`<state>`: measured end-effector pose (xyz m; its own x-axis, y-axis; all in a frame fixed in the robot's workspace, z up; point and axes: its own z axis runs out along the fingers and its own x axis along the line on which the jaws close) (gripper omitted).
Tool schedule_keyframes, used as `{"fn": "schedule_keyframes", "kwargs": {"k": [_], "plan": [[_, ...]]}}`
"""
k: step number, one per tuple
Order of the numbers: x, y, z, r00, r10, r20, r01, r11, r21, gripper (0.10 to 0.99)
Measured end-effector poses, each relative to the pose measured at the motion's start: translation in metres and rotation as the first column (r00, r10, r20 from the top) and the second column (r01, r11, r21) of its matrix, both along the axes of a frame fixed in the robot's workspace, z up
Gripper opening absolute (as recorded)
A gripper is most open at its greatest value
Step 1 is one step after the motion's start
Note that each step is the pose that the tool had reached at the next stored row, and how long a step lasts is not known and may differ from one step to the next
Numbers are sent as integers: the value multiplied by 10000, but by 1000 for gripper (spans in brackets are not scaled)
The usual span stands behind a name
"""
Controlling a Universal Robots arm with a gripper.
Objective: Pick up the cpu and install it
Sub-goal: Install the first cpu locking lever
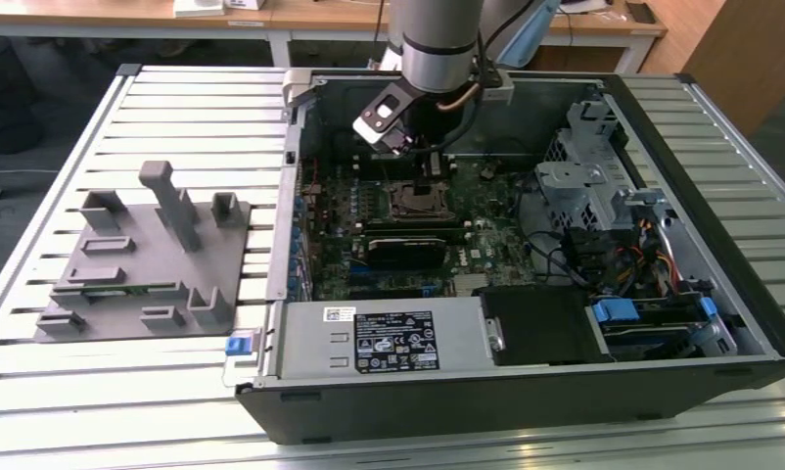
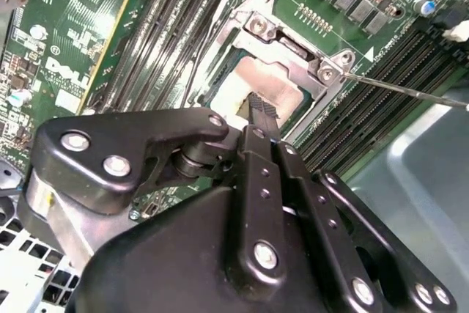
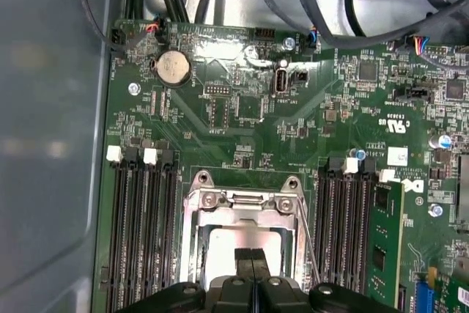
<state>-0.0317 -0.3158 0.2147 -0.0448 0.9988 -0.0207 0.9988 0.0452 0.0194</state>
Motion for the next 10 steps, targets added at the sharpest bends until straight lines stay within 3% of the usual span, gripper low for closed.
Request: {"fn": "schedule_keyframes", "kwargs": {"k": [4,10], "plan": [[0,0,54,10000,1,2,-1,10000,3,106],[0,0,219,10000,1,1,-1,10000,2,106]]}}
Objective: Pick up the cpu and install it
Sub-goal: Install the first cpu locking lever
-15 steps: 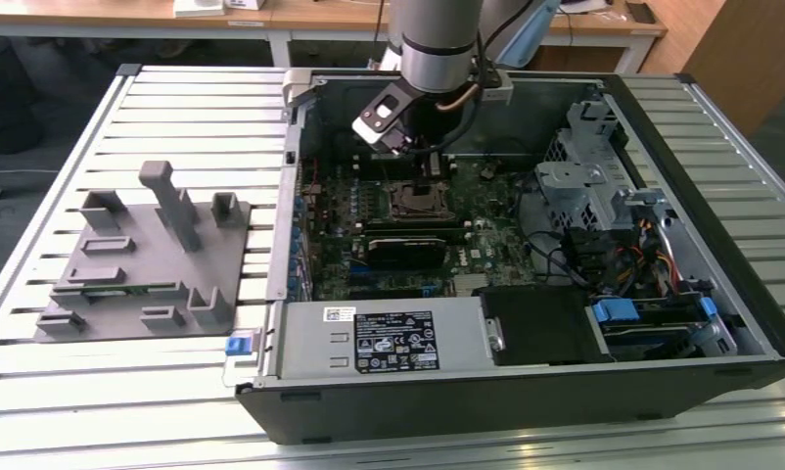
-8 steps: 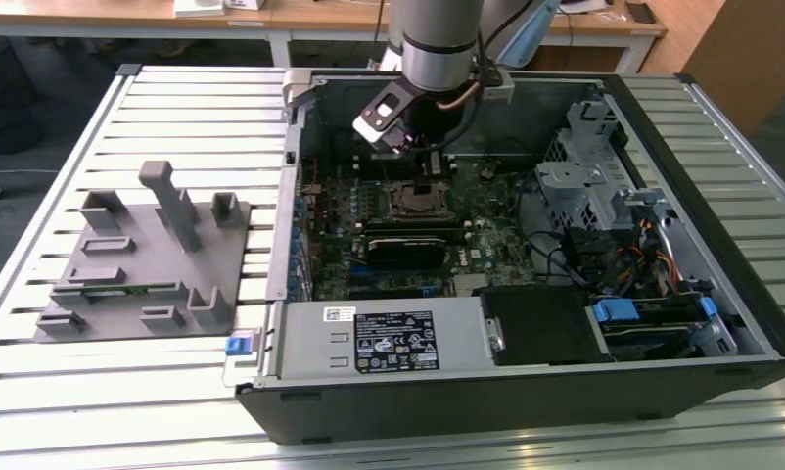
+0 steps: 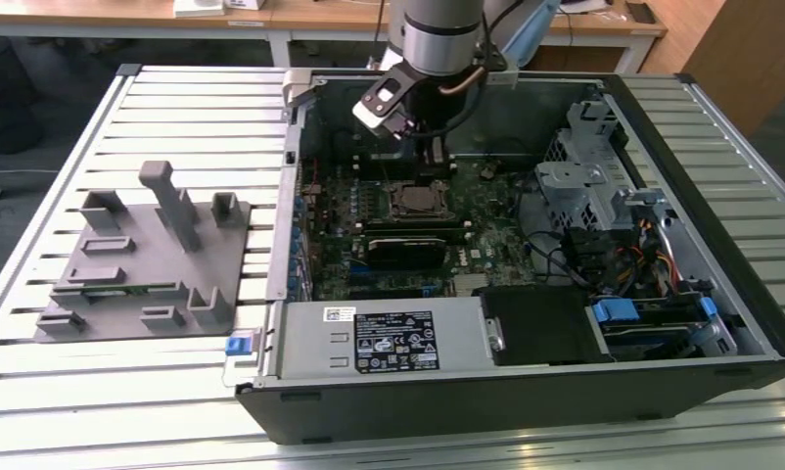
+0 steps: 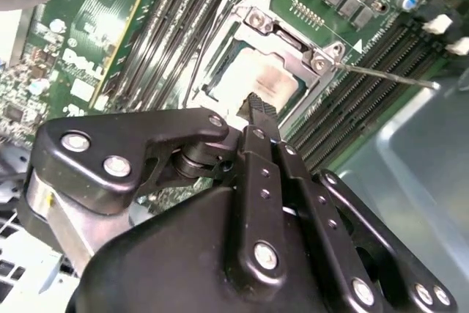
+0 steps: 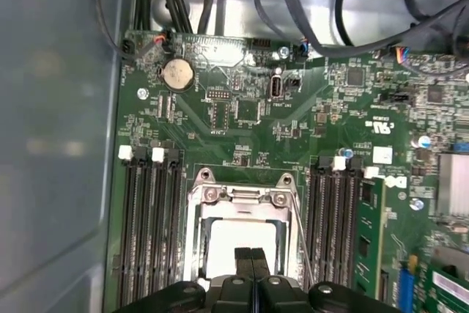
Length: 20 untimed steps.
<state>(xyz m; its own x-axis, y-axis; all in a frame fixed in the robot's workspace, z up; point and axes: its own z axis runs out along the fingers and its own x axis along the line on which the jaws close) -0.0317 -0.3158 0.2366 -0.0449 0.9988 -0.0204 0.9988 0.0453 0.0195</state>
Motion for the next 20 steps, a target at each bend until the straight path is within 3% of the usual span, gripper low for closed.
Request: {"fn": "schedule_keyframes", "kwargs": {"k": [8,20], "plan": [[0,0,212,10000,1,0,-1,10000,1,106],[0,0,400,9998,185,23,-185,9998,0,106]]}}
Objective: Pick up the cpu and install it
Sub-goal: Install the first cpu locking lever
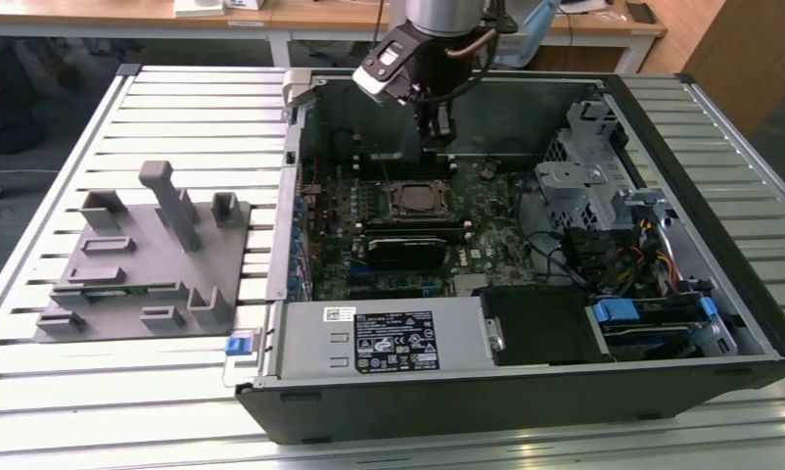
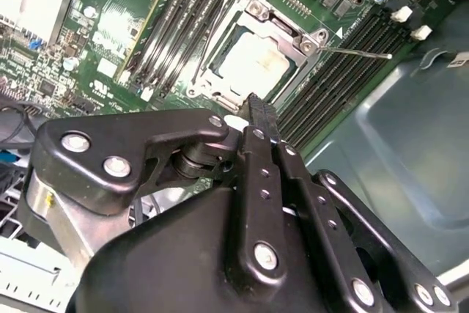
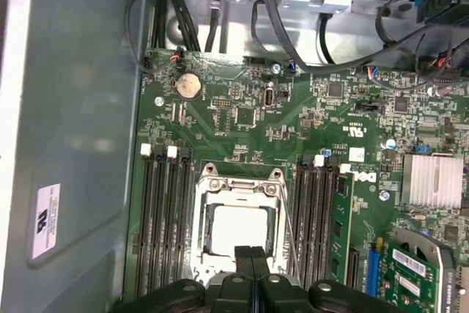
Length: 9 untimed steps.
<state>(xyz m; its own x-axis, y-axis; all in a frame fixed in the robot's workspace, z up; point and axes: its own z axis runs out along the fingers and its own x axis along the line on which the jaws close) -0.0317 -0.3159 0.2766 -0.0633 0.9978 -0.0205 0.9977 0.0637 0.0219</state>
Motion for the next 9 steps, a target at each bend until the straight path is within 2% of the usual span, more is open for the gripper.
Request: {"fn": "schedule_keyframes", "kwargs": {"k": [2,5,9], "plan": [[0,0,14,9999,119,4,-119,9999,1,106],[0,0,15,9980,634,3,-634,9980,0,106],[0,0,15,9906,1366,3,-1366,9906,0,106]]}}
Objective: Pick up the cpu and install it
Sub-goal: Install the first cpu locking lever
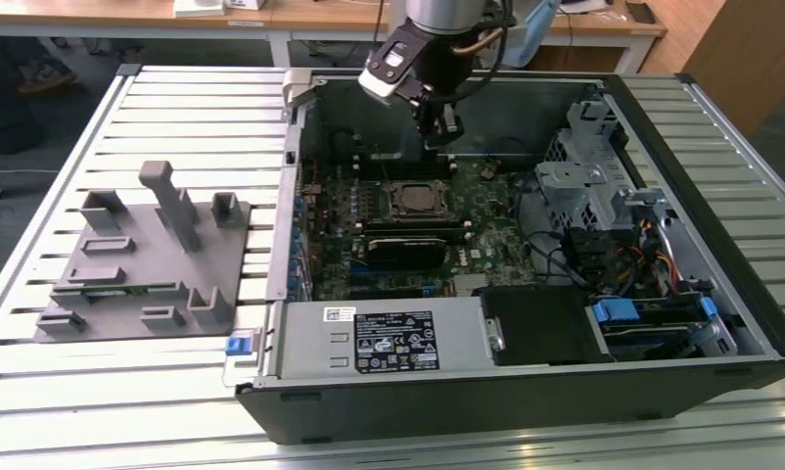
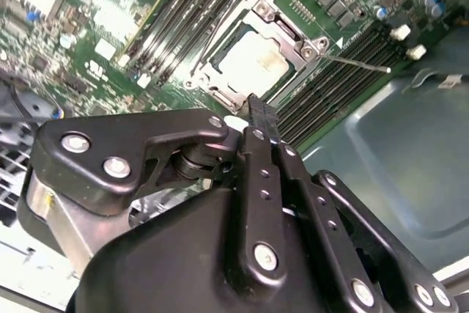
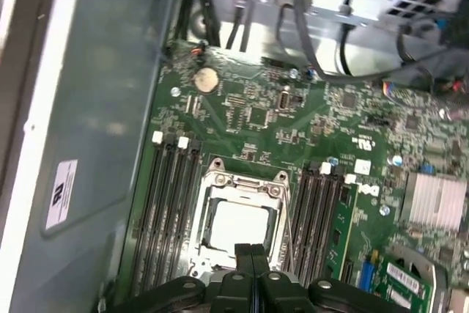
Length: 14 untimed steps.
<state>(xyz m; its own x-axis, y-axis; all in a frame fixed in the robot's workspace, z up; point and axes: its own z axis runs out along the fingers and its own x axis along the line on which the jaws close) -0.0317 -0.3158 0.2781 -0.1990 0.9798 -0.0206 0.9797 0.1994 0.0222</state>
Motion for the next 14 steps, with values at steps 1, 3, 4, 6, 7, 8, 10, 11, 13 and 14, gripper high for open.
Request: {"fn": "schedule_keyframes", "kwargs": {"k": [1,3,4,6,7,8,10,11,13,14], "plan": [[0,0,0,9998,174,0,-174,9998,0,106],[0,0,0,9986,533,0,-533,9986,0,106],[0,0,0,9973,730,0,-730,9973,0,106],[0,0,0,9941,1088,0,-1088,9941,0,106],[0,0,0,9919,1271,0,-1271,9919,0,106],[0,0,0,9894,1449,0,-1449,9894,0,106],[0,0,-1,9837,1798,0,-1798,9837,0,106],[0,0,-1,9800,1992,0,-1992,9800,0,106],[0,0,-3,9722,2343,0,-2343,9722,0,106],[0,0,-3,9678,2517,1,-2517,9678,0,106]]}}
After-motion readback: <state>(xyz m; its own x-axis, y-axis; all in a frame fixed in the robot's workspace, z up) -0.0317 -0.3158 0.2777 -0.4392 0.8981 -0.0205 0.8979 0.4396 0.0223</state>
